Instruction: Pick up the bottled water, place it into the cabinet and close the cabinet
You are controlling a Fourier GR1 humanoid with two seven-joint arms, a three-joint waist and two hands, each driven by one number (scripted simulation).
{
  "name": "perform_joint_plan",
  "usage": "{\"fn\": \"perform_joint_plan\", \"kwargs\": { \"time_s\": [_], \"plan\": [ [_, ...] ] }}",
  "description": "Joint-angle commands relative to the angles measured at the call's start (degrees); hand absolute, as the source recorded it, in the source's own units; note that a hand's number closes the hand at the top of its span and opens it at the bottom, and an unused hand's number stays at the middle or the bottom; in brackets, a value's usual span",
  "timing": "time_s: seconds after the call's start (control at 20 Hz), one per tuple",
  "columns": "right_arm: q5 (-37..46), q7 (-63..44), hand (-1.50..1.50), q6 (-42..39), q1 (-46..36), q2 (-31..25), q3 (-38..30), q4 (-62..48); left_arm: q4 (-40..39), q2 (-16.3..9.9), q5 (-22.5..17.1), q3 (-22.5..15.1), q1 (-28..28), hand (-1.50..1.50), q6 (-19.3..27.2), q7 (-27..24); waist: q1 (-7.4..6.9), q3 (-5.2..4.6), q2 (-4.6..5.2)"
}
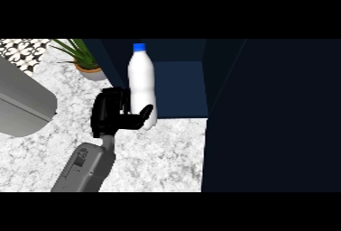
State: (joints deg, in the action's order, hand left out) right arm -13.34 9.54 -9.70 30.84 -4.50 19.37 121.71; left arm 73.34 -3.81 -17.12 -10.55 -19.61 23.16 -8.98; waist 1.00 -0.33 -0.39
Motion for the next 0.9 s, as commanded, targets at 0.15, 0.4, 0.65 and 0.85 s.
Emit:
{"fn": "perform_joint_plan", "kwargs": {
  "time_s": [0.15,0.4,0.65,0.85],
  "plan": [
    [-1.05,-0.12,-1.5,-0.92,-0.69,-0.14,0.35,-1.08,-6.81,1.01,5.74,-1.82,-16.73,1.5,4.7,4.03,3.84,0.4,1.19],
    [-0.38,0.39,-1.5,-0.72,-2.4,0.2,-0.05,-2.41,-10.67,1.28,8.7,-3.09,-18.41,1.5,8.27,6.55,3.9,0.37,1.42],
    [-0.27,-0.39,-1.5,-0.54,-3.71,0.65,0.75,-2.68,-11.73,0.72,11.48,-4.33,-18.91,1.5,11.55,6.98,4.08,0.33,1.57],
    [-0.45,0.24,-1.5,-1.87,-2.45,-0.38,1.18,-2.61,-13.67,-0.81,13.92,-4.75,-17.87,1.5,14.16,5.75,5.02,0.33,1.74]
  ]
}}
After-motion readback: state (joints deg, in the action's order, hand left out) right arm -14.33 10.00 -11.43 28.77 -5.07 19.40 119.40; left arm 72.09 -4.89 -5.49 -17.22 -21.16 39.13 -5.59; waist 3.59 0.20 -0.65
